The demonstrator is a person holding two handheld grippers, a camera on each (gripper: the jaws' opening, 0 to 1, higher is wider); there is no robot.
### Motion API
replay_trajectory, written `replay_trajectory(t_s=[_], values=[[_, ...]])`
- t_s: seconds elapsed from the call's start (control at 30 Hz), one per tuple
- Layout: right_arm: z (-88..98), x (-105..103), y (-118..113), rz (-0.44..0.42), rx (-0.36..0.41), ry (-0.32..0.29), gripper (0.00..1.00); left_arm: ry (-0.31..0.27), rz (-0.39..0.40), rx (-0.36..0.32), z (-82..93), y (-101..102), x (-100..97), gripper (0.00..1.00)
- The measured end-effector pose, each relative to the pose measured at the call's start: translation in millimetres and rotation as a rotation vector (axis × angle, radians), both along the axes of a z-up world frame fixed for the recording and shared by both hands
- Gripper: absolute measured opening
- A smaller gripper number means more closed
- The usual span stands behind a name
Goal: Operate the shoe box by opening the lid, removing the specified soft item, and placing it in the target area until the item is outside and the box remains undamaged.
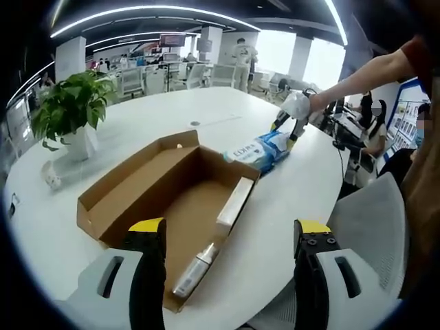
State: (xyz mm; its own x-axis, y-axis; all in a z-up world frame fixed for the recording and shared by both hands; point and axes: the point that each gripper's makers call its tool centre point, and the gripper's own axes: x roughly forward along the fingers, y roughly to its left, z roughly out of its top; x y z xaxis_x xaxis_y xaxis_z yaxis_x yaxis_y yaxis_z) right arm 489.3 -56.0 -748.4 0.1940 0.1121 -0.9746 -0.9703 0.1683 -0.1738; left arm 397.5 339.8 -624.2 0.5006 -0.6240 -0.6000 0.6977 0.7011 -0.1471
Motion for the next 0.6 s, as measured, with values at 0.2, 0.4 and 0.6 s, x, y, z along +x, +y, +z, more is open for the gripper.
replay_trajectory(t_s=[0.2,0.4,0.6], values=[[14.8,-5,-4,-0.013,-0.004,-0.015,0.48,-0.020,-0.005,-0.020,6.5,-2,2.2,0.76],[31.4,-9,-3,-0.068,0.031,-0.033,0.48,-0.032,-0.007,-0.039,10.9,-2,1.4,0.76],[47.0,-14,0,-0.131,0.074,-0.057,0.48,-0.046,-0.013,-0.053,15.9,0,-1.4,0.76]])
